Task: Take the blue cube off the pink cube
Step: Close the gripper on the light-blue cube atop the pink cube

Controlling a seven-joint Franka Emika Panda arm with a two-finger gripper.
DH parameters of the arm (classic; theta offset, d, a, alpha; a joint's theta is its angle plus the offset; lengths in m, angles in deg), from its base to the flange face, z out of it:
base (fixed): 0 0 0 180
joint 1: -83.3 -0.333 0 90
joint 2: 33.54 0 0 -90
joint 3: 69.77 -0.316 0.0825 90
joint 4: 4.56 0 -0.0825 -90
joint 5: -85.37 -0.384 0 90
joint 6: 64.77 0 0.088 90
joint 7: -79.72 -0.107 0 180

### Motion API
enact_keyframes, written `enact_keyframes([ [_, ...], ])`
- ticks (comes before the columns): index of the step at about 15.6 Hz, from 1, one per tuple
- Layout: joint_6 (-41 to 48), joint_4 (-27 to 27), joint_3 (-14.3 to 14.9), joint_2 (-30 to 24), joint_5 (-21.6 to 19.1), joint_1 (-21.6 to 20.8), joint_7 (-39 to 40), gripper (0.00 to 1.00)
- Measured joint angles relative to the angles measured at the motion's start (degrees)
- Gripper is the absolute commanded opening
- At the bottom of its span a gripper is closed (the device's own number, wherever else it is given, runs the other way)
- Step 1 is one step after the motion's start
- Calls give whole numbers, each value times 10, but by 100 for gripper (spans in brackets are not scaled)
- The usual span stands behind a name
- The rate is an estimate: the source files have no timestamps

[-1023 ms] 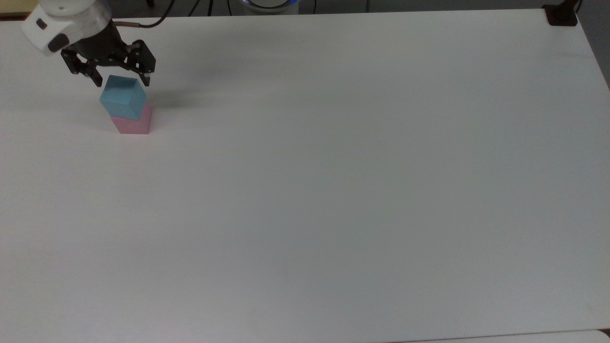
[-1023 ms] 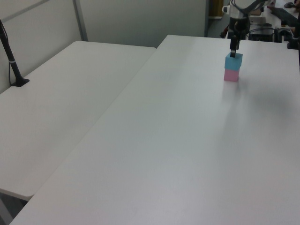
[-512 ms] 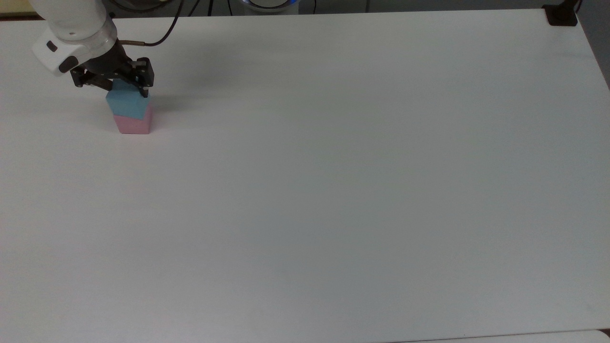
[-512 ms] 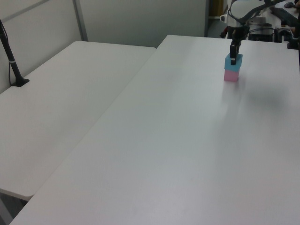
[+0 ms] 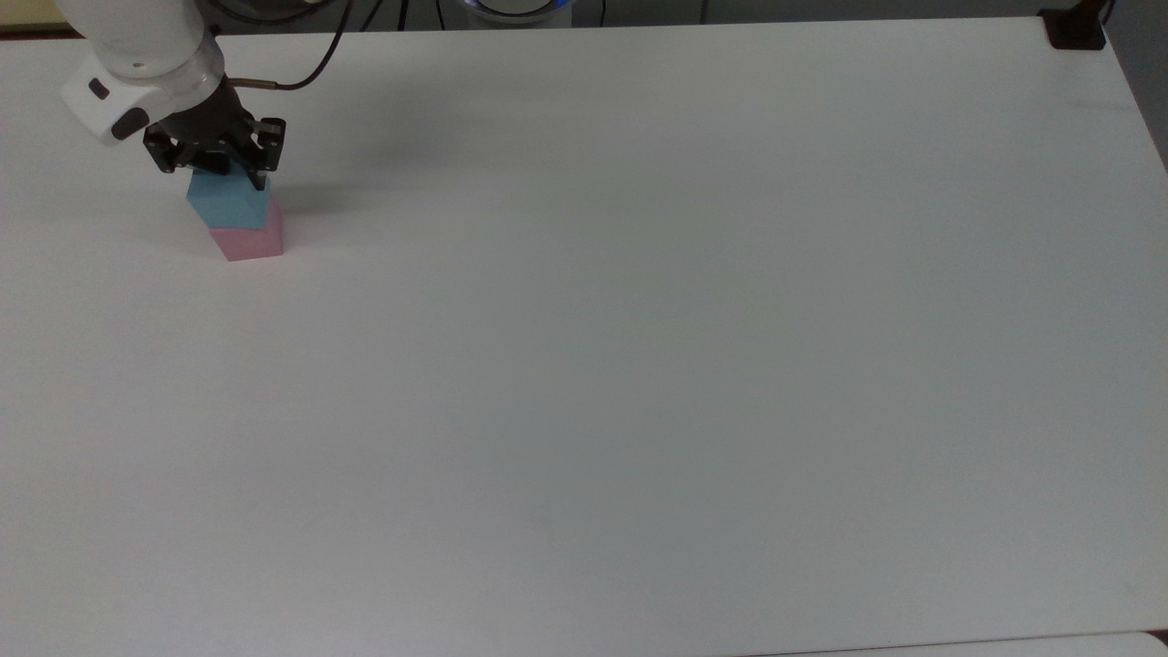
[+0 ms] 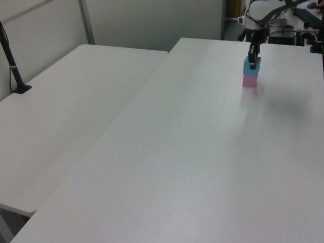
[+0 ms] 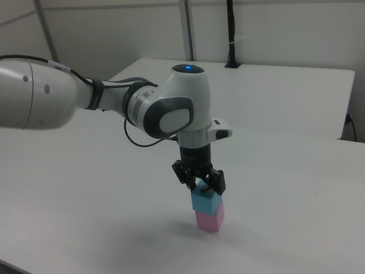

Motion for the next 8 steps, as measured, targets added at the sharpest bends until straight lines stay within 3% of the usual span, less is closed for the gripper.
enact_keyframes([
  [1,0,0,0,-1,0,0,0,40],
  [2,0,-1,0,-2,0,1,0,82],
  [3,2,-1,0,-4,0,1,0,100],
  [8,10,-5,0,-29,0,1,-1,100],
])
